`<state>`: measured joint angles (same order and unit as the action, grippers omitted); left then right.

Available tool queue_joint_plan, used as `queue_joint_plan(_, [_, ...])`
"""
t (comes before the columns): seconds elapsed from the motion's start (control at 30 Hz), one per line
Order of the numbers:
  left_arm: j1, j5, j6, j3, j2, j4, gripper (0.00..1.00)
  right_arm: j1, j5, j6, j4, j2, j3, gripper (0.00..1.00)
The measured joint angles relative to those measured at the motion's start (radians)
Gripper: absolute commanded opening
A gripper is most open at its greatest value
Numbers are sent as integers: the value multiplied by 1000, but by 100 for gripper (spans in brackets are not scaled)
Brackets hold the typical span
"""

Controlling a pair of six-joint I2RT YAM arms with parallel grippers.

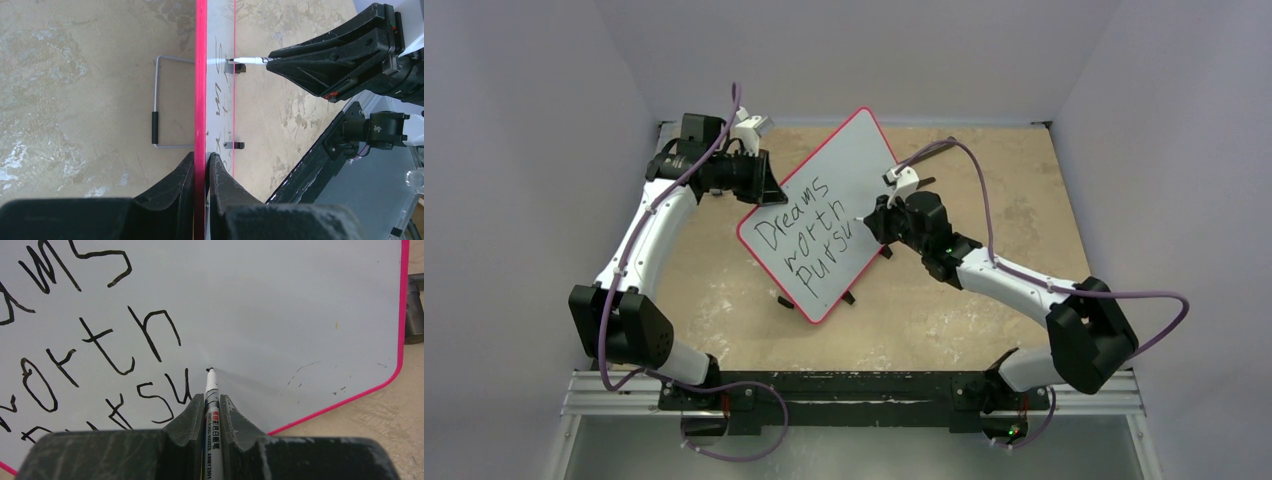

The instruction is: Write a sentence on the whiteboard

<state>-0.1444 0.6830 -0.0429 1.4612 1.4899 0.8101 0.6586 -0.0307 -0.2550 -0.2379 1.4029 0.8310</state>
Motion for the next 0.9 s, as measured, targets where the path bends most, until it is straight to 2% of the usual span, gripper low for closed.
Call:
queue_joint_plan(0.57, [0,-3,-1,0,0,0,0,-5,4,-17,-21,-21,-81,0])
queue_joint_plan(0.9, [-1,6,0,0,0,0,0,-5,23,-18,43,-74,-86,0])
